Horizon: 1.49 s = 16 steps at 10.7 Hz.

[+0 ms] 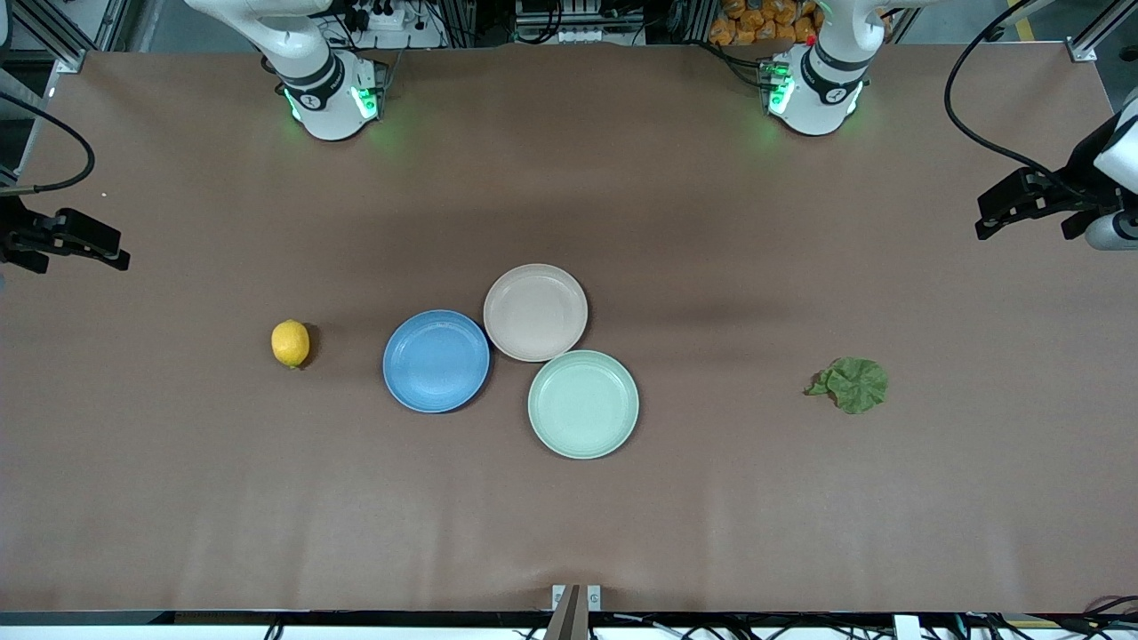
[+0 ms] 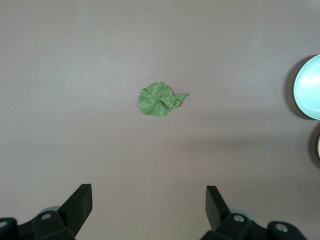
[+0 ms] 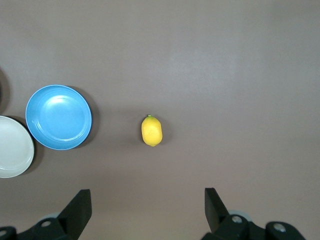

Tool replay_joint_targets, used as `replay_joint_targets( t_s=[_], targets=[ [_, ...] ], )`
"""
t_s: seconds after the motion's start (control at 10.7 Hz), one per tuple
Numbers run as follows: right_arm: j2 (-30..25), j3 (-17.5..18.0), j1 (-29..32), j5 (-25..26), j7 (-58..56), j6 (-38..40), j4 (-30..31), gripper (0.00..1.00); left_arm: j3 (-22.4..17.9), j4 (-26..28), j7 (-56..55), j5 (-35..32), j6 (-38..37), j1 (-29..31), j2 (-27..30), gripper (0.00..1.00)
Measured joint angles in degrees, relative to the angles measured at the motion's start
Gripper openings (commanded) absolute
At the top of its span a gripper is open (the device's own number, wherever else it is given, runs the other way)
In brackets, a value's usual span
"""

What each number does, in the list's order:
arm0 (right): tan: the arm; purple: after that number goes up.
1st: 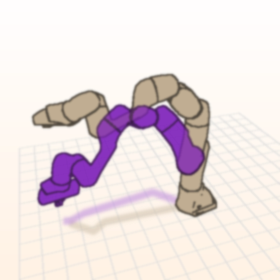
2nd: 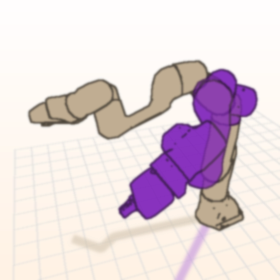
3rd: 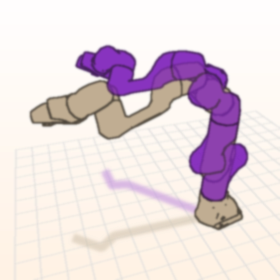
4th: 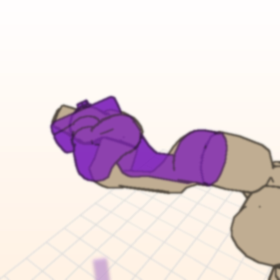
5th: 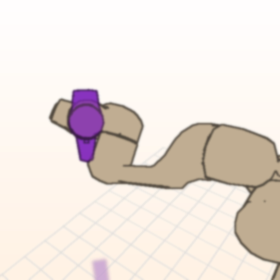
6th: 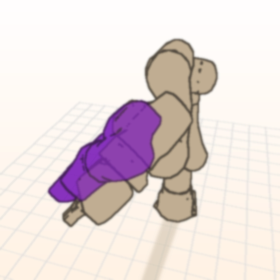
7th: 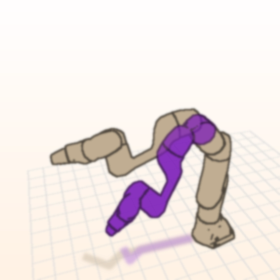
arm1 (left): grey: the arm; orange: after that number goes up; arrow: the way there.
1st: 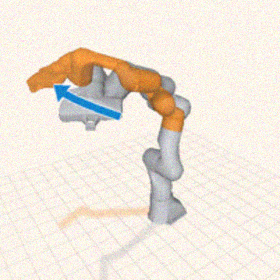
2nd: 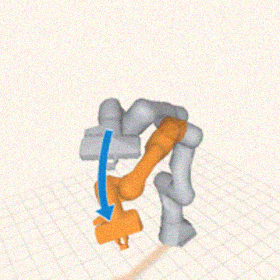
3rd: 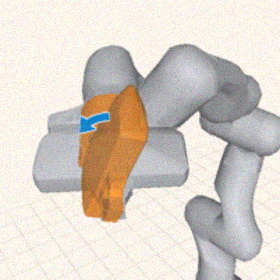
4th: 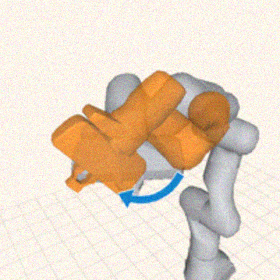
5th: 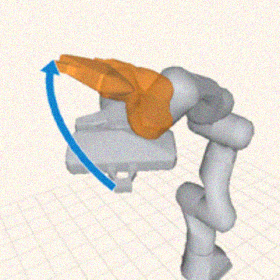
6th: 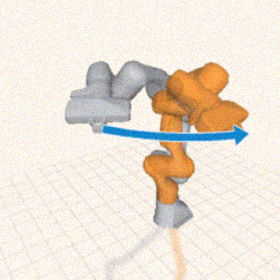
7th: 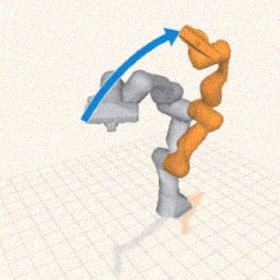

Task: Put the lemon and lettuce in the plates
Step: 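Move the left gripper down toward the green lettuce leaf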

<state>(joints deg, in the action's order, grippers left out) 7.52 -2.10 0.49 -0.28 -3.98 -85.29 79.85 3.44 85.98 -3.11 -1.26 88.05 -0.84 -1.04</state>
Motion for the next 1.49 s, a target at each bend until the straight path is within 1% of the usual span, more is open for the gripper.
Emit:
replay_joint_targets(
  t_s=[0.37,0.56,0.75,0.84,1.21,1.49],
  targets=[
    [0.0,0.0,0.0,0.0,0.0,0.0,0.0,1.0,0.0,0.4,0.0,0.0,-0.3,0.0,-0.2,1.0],
    [0.0,0.1,0.0,0.0,0.0,-0.1,0.0,1.0,0.0,2.2,0.0,0.0,-0.4,0.0,-0.7,1.0],
    [0.1,0.1,0.0,0.0,0.0,-0.1,0.0,1.0,0.0,4.1,0.0,0.0,0.4,0.0,-2.5,1.0],
    [0.1,0.1,0.0,0.0,0.0,-0.1,0.0,1.0,0.0,5.5,0.0,0.0,2.1,0.0,-3.5,1.0],
    [0.1,0.1,0.0,0.0,0.0,-0.1,0.0,1.0,0.0,14.8,0.1,-0.5,14.4,0.0,-6.8,1.0],
    [0.2,0.1,0.0,0.0,0.0,-0.2,0.0,1.0,0.1,16.5,0.8,-2.5,21.5,-0.4,-12.6,1.0]
  ],
)
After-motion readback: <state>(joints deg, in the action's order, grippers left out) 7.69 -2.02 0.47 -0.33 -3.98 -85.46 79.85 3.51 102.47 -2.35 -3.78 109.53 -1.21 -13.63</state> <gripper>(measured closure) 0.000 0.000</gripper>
